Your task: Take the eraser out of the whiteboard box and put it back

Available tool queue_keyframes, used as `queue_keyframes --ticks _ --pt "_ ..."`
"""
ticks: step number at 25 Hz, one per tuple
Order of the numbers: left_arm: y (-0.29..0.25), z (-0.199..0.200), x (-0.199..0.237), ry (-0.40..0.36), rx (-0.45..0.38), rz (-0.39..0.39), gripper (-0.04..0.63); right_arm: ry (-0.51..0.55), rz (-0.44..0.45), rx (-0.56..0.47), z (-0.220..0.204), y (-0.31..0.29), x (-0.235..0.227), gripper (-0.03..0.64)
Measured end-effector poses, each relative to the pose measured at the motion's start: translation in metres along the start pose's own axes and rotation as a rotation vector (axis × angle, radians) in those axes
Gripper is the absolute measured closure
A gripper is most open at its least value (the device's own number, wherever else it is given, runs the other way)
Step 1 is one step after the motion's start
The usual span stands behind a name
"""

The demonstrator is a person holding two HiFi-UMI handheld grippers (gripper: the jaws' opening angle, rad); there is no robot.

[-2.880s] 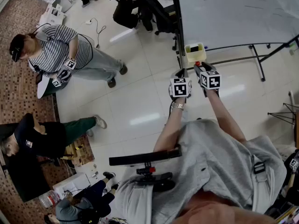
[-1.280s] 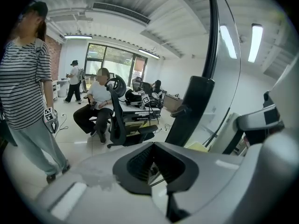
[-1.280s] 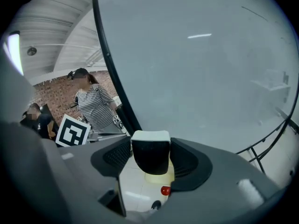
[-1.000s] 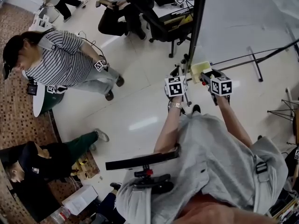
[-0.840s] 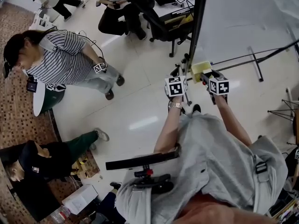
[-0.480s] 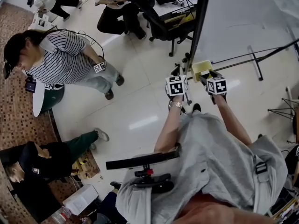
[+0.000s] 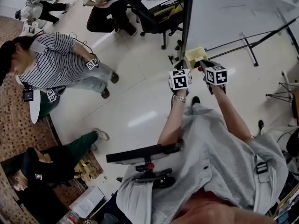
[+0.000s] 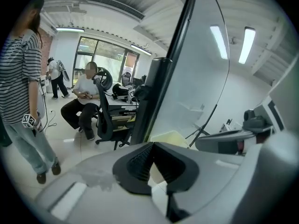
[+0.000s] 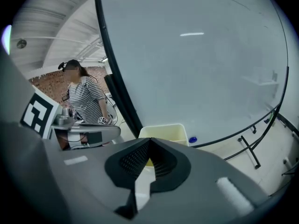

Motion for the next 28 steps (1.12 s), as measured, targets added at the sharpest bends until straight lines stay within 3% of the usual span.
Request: queue_keyframes --ticks 5,10,18,24,28 --pt "0.034 -0.02 -0.04 -0.046 -0.012 0.021 0.595 0.039 0.067 0.004 -0.02 0.028 0.016 0.614" --pt "0.077 -0.047 -0.072 -0.021 -0.034 0.123 0.595 0.029 0.138 0.024 -0.044 0.065 0.033 0.614" --pt "0.14 -0.12 -0.146 0.011 0.058 0.192 0.594 0.047 0.177 0.139 -0.113 0.14 0.031 0.614" --pt "0.169 -0.121 -0.155 -0.015 0.054 0.196 0.594 0.061 0.205 0.136 -0.125 0.166 0.048 0.614" --pt "0.179 -0.115 -0.154 0.07 0.03 0.187 0.594 0.078 0.234 0.11 -0.117 0.171 0.065 0.614"
Point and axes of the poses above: the fingertips, and each gripper's own axes: y backward along the fingers, x to its left, z out of its top, the point moved 10 cm from there along y, backward along the fingers, and after that the axes turned 10 degrees about -x, right-handed, at the moved point
